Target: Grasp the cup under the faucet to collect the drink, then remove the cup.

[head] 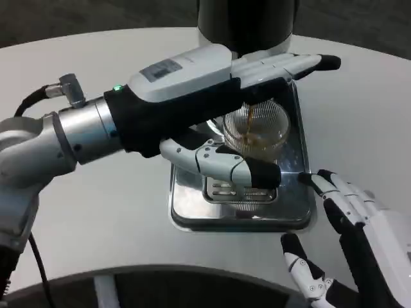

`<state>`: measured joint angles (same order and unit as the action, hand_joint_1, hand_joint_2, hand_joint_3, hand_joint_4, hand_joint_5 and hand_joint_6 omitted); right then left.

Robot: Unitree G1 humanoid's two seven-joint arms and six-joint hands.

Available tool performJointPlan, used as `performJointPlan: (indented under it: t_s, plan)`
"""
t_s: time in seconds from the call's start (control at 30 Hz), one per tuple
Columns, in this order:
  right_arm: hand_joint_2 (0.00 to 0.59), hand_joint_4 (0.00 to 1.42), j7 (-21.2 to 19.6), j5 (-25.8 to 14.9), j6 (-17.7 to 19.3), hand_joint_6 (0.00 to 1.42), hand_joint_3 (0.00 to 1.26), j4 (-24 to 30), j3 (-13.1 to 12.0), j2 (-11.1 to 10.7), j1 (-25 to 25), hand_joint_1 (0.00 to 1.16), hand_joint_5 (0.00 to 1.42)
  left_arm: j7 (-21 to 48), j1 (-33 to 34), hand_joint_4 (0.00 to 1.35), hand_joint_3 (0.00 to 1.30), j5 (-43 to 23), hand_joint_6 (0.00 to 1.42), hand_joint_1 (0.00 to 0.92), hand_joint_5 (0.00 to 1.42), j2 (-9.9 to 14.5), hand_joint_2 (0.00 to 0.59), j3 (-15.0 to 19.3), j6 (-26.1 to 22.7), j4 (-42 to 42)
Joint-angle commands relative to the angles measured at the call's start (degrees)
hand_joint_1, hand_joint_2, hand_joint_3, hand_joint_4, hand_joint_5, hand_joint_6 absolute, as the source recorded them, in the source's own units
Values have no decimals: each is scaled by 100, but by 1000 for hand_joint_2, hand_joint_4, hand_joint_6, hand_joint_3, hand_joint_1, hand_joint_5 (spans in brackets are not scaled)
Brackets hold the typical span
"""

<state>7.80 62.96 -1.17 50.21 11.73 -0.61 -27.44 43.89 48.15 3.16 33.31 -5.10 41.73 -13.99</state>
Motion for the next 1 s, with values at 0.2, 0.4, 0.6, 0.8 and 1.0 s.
performJointPlan:
  t_s: [0.2, 0.4, 0.6, 0.8, 1.0]
  plan:
    - [413, 66, -54, -418, -333, 100, 128, -482, -264, 150, 375, 374, 79, -111, -34, 0, 0, 156, 7, 0, 23, 180, 104, -110, 165, 81]
    - [374, 3, -57, -1080, -649, 69, 58, -1265, -572, 109, 1374, 419, 1, -224, -70, 0, 0, 219, 7, 0, 23, 147, 104, -156, 150, 99]
    - [332, 0, -222, -1573, -785, 48, 3, -1972, -612, 66, 2076, 492, 0, -294, -119, 0, 0, 243, 7, 0, 23, 141, 102, -175, 92, 179]
    - [281, 0, -479, -1862, -912, 4, 0, -2542, -535, 102, 2641, 532, 0, -338, -128, 0, 0, 242, 7, 0, 23, 141, 103, -166, 97, 142]
    - [247, 0, -839, -2287, -824, 2, 0, -3055, -597, 69, 3009, 603, 0, -324, -157, 0, 0, 191, 7, 0, 30, 136, 103, -170, 79, 79]
